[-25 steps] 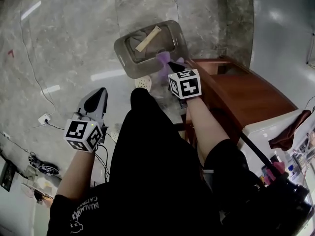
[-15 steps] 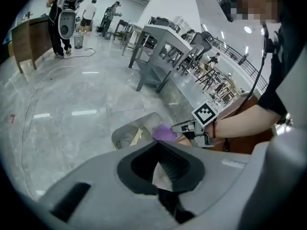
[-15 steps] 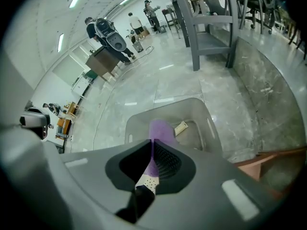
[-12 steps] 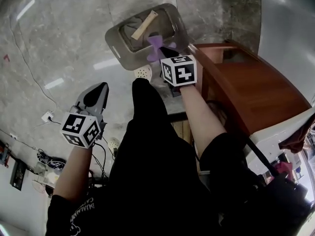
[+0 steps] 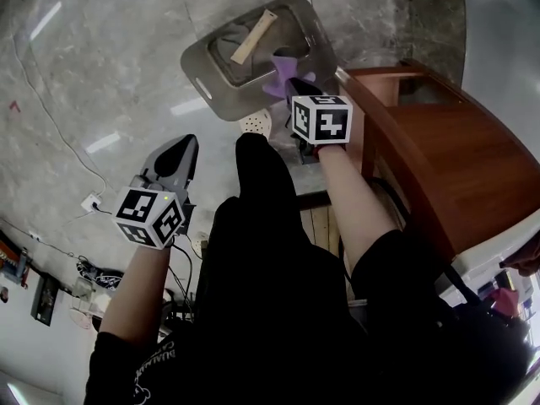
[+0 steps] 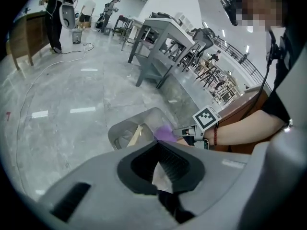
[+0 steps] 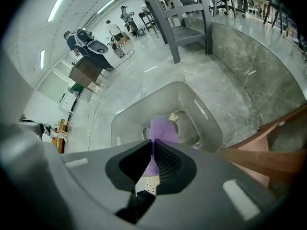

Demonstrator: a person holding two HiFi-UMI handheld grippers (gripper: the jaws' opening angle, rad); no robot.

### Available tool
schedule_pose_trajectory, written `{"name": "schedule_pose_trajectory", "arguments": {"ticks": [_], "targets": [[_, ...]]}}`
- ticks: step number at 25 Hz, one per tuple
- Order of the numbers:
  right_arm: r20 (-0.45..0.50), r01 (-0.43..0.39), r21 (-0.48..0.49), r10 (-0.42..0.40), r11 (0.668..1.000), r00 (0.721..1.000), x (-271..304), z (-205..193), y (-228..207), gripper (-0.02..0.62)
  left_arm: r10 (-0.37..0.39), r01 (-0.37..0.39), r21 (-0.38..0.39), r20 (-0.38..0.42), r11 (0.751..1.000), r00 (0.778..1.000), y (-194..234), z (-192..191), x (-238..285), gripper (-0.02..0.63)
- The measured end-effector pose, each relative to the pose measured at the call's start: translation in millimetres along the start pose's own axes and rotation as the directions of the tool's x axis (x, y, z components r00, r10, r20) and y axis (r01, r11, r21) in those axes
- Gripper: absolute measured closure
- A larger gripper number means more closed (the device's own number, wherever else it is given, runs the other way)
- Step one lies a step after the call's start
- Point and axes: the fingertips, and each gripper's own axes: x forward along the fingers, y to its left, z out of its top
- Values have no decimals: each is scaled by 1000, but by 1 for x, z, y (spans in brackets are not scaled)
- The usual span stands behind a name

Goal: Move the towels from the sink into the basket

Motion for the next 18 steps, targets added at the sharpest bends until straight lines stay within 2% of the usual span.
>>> {"name": "schedule_pose_trajectory", "arguments": {"ticks": [6,8,10,11,14,18], "targets": [[6,-24,17,24,1000,1000,15,-20,-12,567,-26,26,3,-16,1000,1000,3,-14,20,603],[-6,-39,46,40,998,999,19,-26,-14,538,-24,24,-12,-13,1000,1000,5,-19,22,603],[-17,-41,65,42,997,999,19,-32,-15,593,-20,20,-22,-4,1000,1000,5,-21,23,603],[-19,-47,60,48,997,999,16,-33,-12,592,-20,20,-23,1,1000,1000,3,-22,22,603],[-8,-73,32,73,997,997,-1,-32,7,594,-26,26,-8,17,1000,1000,-8,-17,13,603],[-2,-102,66,103,993,995,-53,-28,51,594,-23,23,7,51,1000,998,-32,6,-26,603]]}}
